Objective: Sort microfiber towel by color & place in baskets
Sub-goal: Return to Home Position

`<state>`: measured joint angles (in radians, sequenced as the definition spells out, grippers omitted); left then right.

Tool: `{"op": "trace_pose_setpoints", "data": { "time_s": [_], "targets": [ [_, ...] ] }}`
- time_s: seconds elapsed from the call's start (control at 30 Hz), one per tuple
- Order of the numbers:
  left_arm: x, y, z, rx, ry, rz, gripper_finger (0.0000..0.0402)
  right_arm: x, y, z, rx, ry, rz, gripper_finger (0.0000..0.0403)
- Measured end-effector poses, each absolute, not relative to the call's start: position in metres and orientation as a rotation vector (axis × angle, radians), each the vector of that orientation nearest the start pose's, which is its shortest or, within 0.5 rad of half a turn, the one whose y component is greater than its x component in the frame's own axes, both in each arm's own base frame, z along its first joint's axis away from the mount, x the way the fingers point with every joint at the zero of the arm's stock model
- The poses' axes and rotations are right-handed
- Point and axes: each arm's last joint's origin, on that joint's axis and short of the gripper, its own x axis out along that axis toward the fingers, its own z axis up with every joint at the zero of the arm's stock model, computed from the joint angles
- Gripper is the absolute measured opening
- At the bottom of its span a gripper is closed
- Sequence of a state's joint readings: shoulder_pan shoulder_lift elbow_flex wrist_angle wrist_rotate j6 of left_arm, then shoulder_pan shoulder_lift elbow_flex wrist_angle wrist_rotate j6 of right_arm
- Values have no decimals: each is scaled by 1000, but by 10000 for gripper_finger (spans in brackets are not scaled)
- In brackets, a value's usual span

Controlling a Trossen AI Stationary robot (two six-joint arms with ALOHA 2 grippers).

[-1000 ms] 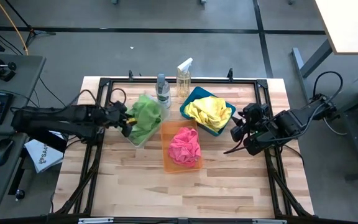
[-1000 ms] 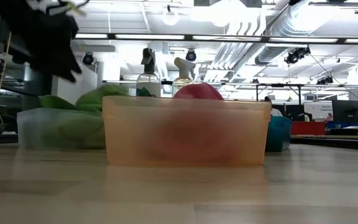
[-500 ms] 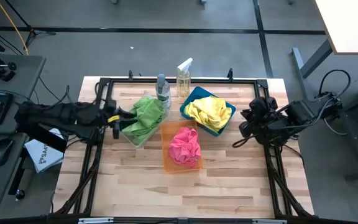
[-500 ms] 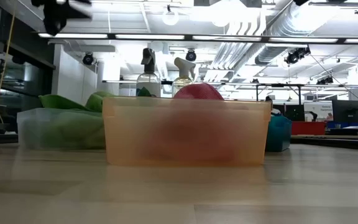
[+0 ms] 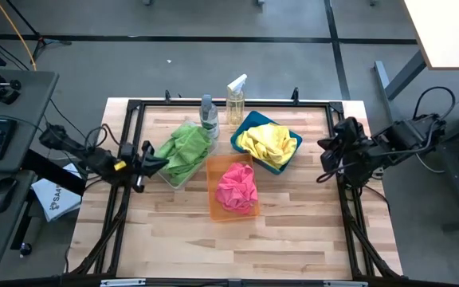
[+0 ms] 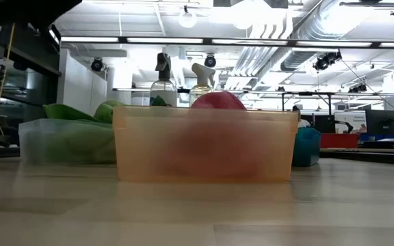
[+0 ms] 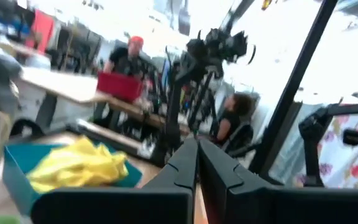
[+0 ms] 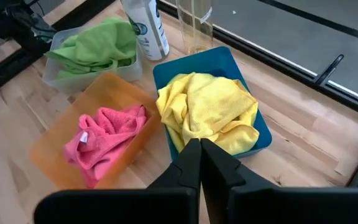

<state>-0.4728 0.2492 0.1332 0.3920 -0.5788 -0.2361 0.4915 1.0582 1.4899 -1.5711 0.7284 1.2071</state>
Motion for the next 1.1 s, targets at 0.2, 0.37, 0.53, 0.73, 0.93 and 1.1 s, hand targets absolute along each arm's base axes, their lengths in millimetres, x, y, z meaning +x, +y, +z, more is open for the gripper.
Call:
{"op": "trace_pose_setpoints", "data": {
  "time_s": [0.2, 0.37, 0.53, 0.73, 0.93, 1.1],
  "targets": [
    [85, -21, 207, -335, -304, 83, 0, 116, 42, 410, 530, 658, -686, 1],
    [91, -21, 186, -404, -206, 52, 0, 115, 44, 407, 583, 740, -627, 0],
    [92, -21, 178, -551, -128, 59, 0, 107, 48, 377, 617, 803, -601, 0],
    [92, -21, 176, -608, -118, 58, 1, 95, 47, 305, 763, 719, -483, 0],
    [92, -21, 176, -610, -115, 59, 1, 88, 32, 250, 774, 447, -341, 0],
    [92, -21, 176, -611, -115, 59, 1, 77, 16, 232, 713, 222, -245, 0]
  ]
}}
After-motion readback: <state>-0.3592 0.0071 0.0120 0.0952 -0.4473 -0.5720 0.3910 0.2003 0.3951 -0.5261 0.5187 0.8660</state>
